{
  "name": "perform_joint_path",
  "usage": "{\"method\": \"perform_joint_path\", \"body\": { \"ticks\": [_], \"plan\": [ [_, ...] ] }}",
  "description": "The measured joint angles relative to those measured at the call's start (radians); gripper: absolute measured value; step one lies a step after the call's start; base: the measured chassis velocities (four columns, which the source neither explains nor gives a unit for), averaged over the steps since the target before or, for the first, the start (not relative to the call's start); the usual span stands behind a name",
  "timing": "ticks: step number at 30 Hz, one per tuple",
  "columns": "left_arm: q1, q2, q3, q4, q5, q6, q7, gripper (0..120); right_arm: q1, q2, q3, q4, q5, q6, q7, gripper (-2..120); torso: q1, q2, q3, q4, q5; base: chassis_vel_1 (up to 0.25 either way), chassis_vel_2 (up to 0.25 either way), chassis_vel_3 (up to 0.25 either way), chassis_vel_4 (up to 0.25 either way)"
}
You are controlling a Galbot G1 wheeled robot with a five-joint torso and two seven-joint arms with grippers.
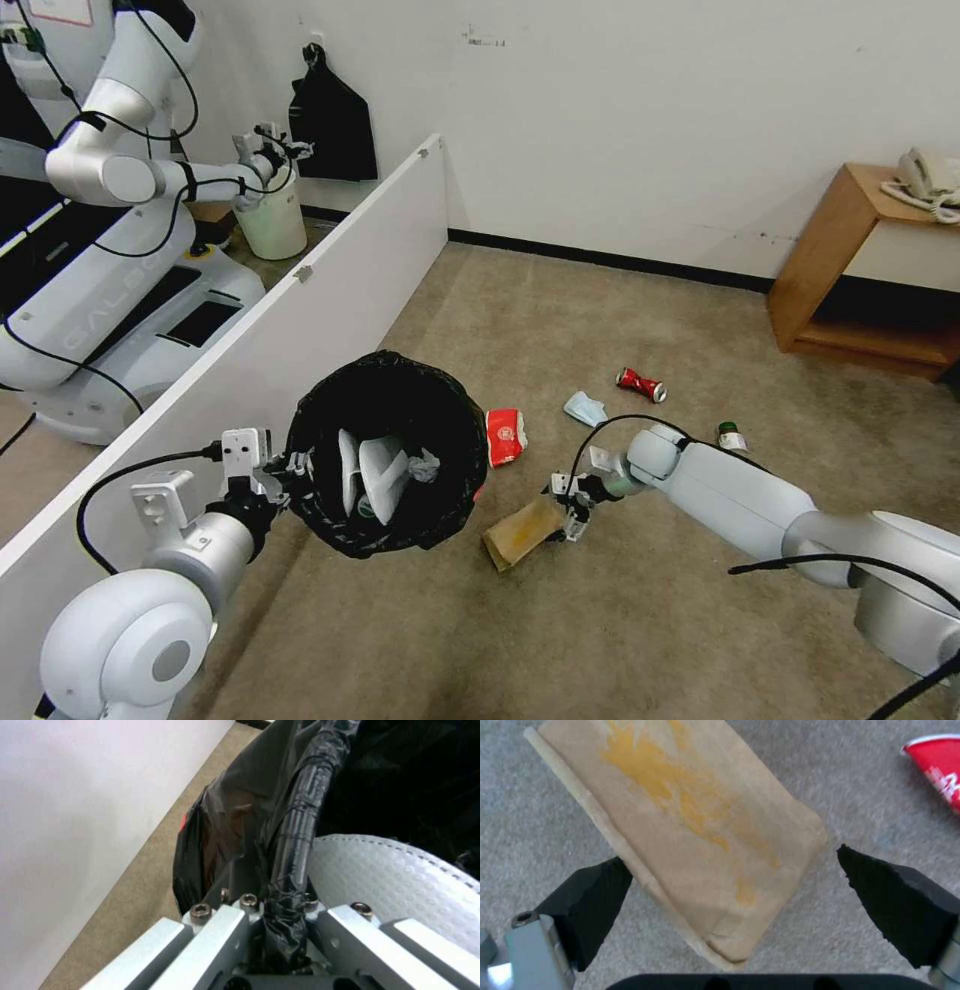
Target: Pick up the trash bin and place the garbage on the floor into it.
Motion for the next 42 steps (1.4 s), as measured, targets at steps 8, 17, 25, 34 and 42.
{"method": "perform_joint_path", "body": {
  "ticks": [8,17,25,34,42],
  "plan": [
    [-0.002,-0.001,0.000,0.005,0.002,-0.004,0.006,0,0.019,0.005,-0.007,-0.011,0.008,0.001,-0.010,100,0.000,0.000,0.000,-0.0003,0.0000,0.000,0.000,0.000,0.000],
    [-0.006,0.003,-0.006,0.010,0.001,-0.006,0.013,0,0.030,0.032,-0.013,-0.025,0.017,0.001,-0.012,100,0.000,0.000,0.000,-0.0001,0.0000,0.000,0.000,0.000,0.000],
    [-0.005,-0.003,-0.006,0.016,0.006,-0.011,0.024,0,0.040,0.066,-0.013,-0.061,-0.017,0.006,0.005,100,0.000,0.000,0.000,-0.0003,-0.0001,0.000,0.000,0.000,0.000],
    [-0.008,-0.004,-0.007,0.020,0.008,-0.014,0.027,0,0.040,0.084,-0.001,-0.095,-0.049,0.026,0.023,100,0.000,0.000,0.000,-0.0004,0.0000,0.000,0.000,0.000,0.000],
    [-0.012,0.001,-0.007,0.024,0.008,-0.015,0.028,0,0.037,0.103,0.009,-0.108,-0.066,0.038,0.029,82,0.000,0.000,0.000,0.0000,0.0000,0.000,0.000,0.000,0.000]
  ]
}}
